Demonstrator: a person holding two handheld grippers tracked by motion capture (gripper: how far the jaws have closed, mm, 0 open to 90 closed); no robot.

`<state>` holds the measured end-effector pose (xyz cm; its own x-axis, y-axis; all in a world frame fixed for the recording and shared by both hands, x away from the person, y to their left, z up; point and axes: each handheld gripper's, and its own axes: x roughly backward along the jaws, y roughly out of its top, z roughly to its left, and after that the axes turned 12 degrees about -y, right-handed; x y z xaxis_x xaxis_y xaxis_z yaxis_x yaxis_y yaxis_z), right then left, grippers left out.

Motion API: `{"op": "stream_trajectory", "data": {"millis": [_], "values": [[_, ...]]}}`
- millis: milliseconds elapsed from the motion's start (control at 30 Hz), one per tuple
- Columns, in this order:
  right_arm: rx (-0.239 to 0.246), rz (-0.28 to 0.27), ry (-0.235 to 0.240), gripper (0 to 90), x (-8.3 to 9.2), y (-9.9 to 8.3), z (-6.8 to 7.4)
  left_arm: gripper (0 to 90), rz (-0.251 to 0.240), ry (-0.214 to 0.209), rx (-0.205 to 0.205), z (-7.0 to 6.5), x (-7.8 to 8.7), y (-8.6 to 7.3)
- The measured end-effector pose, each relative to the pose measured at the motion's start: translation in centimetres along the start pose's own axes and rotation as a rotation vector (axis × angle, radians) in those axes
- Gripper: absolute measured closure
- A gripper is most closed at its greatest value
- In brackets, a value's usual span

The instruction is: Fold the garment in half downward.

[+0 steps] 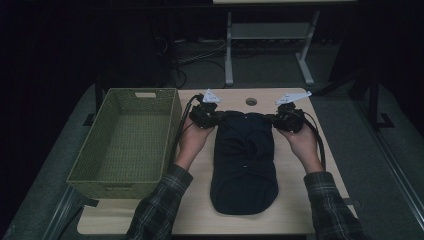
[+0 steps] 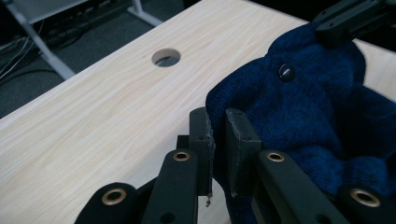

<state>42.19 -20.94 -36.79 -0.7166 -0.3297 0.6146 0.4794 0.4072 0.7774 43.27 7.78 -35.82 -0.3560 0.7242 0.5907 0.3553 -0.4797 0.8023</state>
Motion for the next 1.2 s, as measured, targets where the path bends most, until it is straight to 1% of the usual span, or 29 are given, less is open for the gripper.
{"op": "stream_trajectory", "data": {"millis": [33, 100, 167, 233, 267, 300, 367, 433, 467, 533, 567, 600, 633, 667, 767, 833, 933, 1000, 1033, 1100, 1133, 1200], "values": [[0.000, -0.010, 0.001, 85.4, 0.5, -0.2, 0.2, 82.0, 0.000, -0.002, -0.004, -0.2, 0.1, -0.1], [0.004, -0.012, 0.001, 85.3, 0.9, -0.4, 0.4, 82.0, -0.005, -0.016, -0.003, -0.7, 0.5, -0.3], [0.014, -0.027, 0.008, 85.3, 1.8, -0.9, 1.0, 82.0, -0.008, -0.021, -0.006, -1.2, 0.9, -0.5], [0.016, -0.026, 0.014, 85.3, 2.1, -1.1, 1.2, 82.0, -0.002, -0.031, -0.009, -1.8, 1.2, -0.9], [0.023, -0.026, 0.015, 85.3, 2.6, -1.7, 1.7, 82.0, -0.001, -0.037, -0.014, -2.1, 1.4, -1.2], [0.023, -0.026, 0.015, 85.3, 2.6, -1.7, 1.7, 82.0, 0.002, -0.038, -0.019, -2.3, 1.5, -1.3], [0.022, -0.021, 0.031, 85.3, 3.1, -2.4, 2.3, 82.1, 0.008, -0.048, -0.028, -3.1, 1.8, -2.0], [0.020, -0.022, 0.036, 85.3, 3.3, -2.7, 2.5, 82.0, 0.016, -0.050, -0.033, -3.3, 1.8, -2.2], [0.013, -0.019, 0.048, 85.2, 3.5, -3.3, 2.9, 82.0, 0.018, -0.055, -0.032, -3.5, 1.8, -2.5], [0.013, -0.017, 0.056, 85.2, 3.6, -3.5, 3.0, 82.0, 0.025, -0.063, -0.029, -3.7, 1.8, -3.0], [0.011, -0.021, 0.055, 85.2, 3.7, -3.8, 3.2, 82.0, 0.027, -0.067, -0.027, -3.8, 1.8, -3.2], [0.009, -0.015, 0.065, 85.2, 3.7, -4.3, 3.5, 82.0, 0.028, -0.073, -0.025, -3.9, 1.8, -3.5], [0.009, -0.015, 0.065, 85.2, 3.7, -4.3, 3.5, 82.0, 0.031, -0.079, -0.022, -4.0, 1.8, -3.8], [0.006, -0.019, 0.071, 85.2, 3.9, -4.9, 3.8, 82.0, 0.030, -0.085, -0.016, -4.1, 1.7, -4.1], [0.000, -0.012, 0.080, 85.2, 4.0, -5.4, 4.1, 82.0, 0.040, -0.108, -0.014, -4.4, 1.7, -4.8], [0.004, -0.011, 0.086, 85.2, 4.3, -5.8, 4.3, 82.0, 0.049, -0.122, -0.013, -4.6, 1.7, -5.1], [-0.005, -0.004, 0.096, 85.0, 4.6, -6.6, 4.6, 82.0, 0.055, -0.146, -0.006, -5.0, 1.7, -5.4], [-0.013, -0.013, 0.096, 85.0, 4.8, -7.2, 4.8, 82.0, 0.062, -0.161, -0.005, -5.2, 1.6, -5.8], [-0.018, 0.006, 0.105, 84.9, 4.8, -7.6, 5.0, 81.9, 0.063, -0.172, 0.001, -5.3, 1.7, -6.0], [-0.015, 0.005, 0.107, 84.9, 5.1, -7.9, 5.2, 81.9, 0.060, -0.194, 0.014, -5.6, 1.8, -6.5], [-0.015, 0.003, 0.111, 84.8, 5.3, -8.1, 5.3, 81.9, 0.060, -0.194, 0.014, -5.6, 1.8, -6.5], [-0.015, 0.005, 0.114, 84.7, 5.4, -8.3, 5.5, 81.9, 0.060, -0.208, 0.020, -6.0, 1.9, -6.8]]}}
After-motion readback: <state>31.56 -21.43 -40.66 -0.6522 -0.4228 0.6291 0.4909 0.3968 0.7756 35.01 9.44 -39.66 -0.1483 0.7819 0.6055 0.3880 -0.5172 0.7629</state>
